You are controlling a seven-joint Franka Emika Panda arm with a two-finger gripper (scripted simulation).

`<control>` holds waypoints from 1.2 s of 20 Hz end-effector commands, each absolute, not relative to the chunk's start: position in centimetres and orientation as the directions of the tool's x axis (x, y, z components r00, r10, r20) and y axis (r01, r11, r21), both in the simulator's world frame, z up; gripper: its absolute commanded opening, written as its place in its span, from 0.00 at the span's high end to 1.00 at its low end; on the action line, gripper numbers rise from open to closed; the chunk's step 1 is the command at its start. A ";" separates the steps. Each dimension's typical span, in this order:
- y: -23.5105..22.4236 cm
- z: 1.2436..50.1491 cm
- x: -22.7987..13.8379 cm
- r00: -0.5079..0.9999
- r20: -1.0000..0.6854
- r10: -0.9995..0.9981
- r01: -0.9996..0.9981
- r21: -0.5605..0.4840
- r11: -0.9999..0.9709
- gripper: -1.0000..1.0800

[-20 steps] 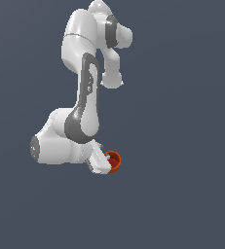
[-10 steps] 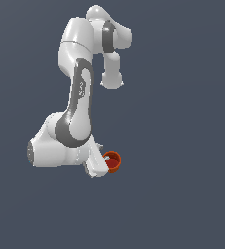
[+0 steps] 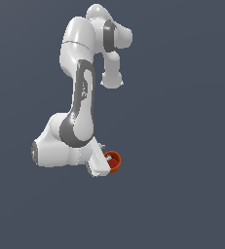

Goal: Pick up the object and move it to a goal position.

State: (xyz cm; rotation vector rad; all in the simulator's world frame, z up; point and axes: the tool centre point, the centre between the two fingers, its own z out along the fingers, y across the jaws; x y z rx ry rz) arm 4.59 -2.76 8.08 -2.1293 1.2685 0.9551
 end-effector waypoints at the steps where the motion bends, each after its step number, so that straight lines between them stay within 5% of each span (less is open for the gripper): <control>1: -2.2 7.6 4.3 0.326 -0.767 -0.553 -0.889 -0.050 -0.455 0.38; 9: -1.4 6.9 4.0 0.324 -0.768 -0.552 -0.890 -0.050 -0.453 0.38; 10: -1.4 6.9 4.0 0.324 -0.768 -0.552 -0.890 -0.050 -0.453 1.00; 24: -1.4 7.0 3.9 0.324 -0.768 -0.553 -0.890 -0.050 -0.453 1.00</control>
